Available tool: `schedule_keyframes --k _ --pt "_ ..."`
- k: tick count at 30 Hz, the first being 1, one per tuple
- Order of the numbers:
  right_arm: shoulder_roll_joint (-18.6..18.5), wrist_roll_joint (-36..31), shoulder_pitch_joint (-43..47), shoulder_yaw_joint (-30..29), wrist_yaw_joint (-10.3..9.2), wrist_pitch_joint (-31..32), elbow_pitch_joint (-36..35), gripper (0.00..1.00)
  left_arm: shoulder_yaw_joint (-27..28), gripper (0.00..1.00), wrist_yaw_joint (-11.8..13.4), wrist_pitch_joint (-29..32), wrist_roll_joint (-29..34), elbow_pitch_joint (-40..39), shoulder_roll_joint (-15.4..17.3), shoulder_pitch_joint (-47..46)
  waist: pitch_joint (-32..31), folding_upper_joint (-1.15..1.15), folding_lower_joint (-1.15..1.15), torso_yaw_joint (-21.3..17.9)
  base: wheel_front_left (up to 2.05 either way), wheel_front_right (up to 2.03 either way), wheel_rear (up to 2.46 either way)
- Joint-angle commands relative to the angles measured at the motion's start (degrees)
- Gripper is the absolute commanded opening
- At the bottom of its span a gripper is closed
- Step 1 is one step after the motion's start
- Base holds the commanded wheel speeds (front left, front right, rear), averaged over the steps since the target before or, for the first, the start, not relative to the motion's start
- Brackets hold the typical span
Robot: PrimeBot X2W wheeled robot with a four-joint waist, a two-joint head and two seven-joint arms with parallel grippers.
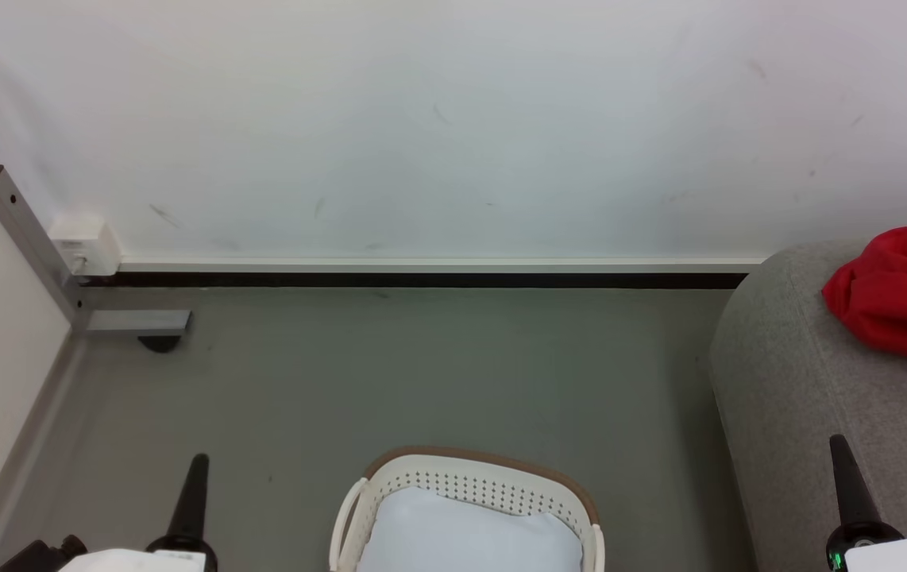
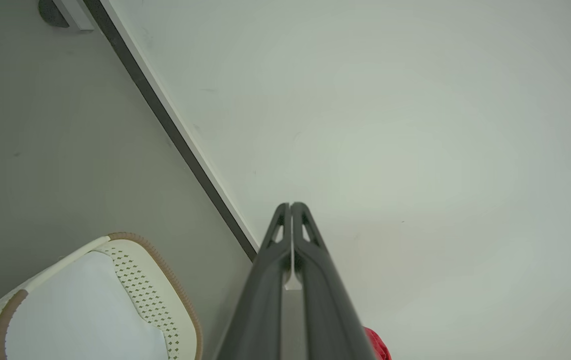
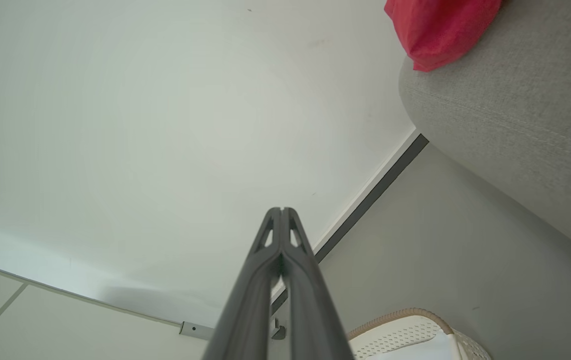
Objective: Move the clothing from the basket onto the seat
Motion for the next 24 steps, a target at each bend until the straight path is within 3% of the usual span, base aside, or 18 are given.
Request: schedule_keyframes --k 1,24 --pt "0.05 1.20 -1.28 -0.48 -0.06 0.39 -0.24 0.00 0.36 0.00 -0.41 0.48 -1.34 -0.29 0.04 -1.20 0.02 0.00 0.00 0.03 0.00 0.00 0.00" --pt "0.60 11.61 -2.13 -2.88 -0.09 3.52 0.50 0.00 1.92 0.00 -1.54 3.54 -11.96 0.91 -0.64 -2.58 0.53 0.00 0.00 0.65 0.00 0.00 0.00"
